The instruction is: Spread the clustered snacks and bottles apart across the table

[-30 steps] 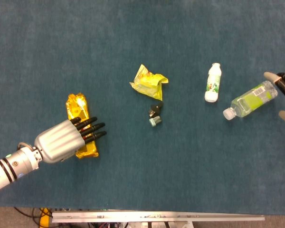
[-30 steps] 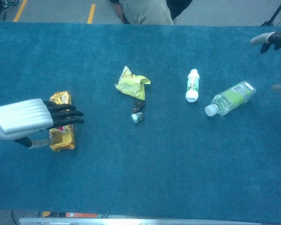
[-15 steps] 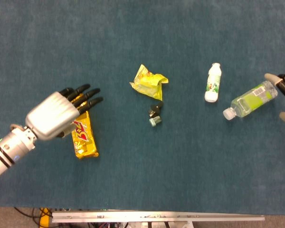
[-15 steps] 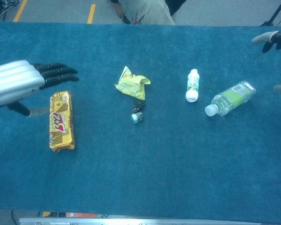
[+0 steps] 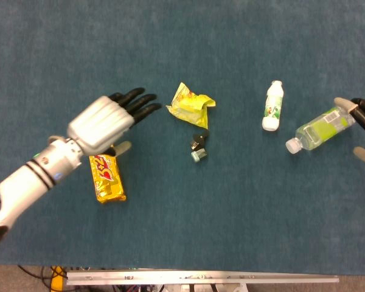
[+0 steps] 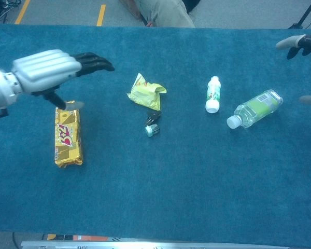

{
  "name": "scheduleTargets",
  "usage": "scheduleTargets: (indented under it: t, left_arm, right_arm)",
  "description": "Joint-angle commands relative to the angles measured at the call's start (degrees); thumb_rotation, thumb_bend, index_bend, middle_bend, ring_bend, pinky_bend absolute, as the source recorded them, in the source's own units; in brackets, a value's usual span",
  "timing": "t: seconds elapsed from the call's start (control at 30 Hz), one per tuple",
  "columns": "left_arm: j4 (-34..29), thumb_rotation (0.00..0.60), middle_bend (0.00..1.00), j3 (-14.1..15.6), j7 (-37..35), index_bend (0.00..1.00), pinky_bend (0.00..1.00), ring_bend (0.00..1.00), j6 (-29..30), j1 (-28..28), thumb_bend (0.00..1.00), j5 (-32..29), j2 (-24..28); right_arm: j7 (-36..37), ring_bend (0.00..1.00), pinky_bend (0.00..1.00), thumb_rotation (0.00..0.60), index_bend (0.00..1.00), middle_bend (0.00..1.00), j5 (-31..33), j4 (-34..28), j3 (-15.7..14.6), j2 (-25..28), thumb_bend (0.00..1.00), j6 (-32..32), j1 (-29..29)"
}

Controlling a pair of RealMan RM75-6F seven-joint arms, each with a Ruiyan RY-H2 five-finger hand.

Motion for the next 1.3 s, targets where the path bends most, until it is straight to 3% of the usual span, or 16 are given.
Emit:
scheduleTargets:
  t: [0.03, 0.57, 1.2, 1.3]
  left_arm:
    - [-0.24, 0.600, 0.07, -2.29, 2.20, 0.07, 0.27, 0.03, -3.07, -2.19, 0.32, -3.09, -2.39]
    - [6.61, 0.600, 0.08, -7.33, 6.34, 0.07, 0.26, 0.03, -10.62, -7.80, 0.32, -14.57, -10.58]
    - [18.23, 0.600, 0.08, -8.21, 15.15, 0.07, 0.26, 0.03, -15.85, -14.47, 0.32, -26.33, -21.28]
    - [19.86, 0.600, 0.08, -7.66, 16.75, 0.11, 0.26, 0.03, -16.25, -15.29, 0.32, -27.52, -22.55]
  right_arm:
    - [0.19, 0.36, 0.54, 0.600, 0.22, 0.38, -0.04, 0.07, -0.04, -0.04, 0.00, 0.01, -0.04]
    - [0.54, 0.36, 0.54, 0.600, 0.22, 0.38, 0.42, 0.29, 0.34, -0.56, 0.00, -0.76, 0.35]
    - [1.06, 0.36, 0.54, 0.600, 0.22, 0.38, 2.16, 1.01, 0.80, -1.34, 0.00, -2.57, 1.20]
    - [1.17, 0.36, 0.54, 0.600, 0.22, 0.38, 2.47, 1.17, 0.86, -1.38, 0.00, -2.64, 1.21]
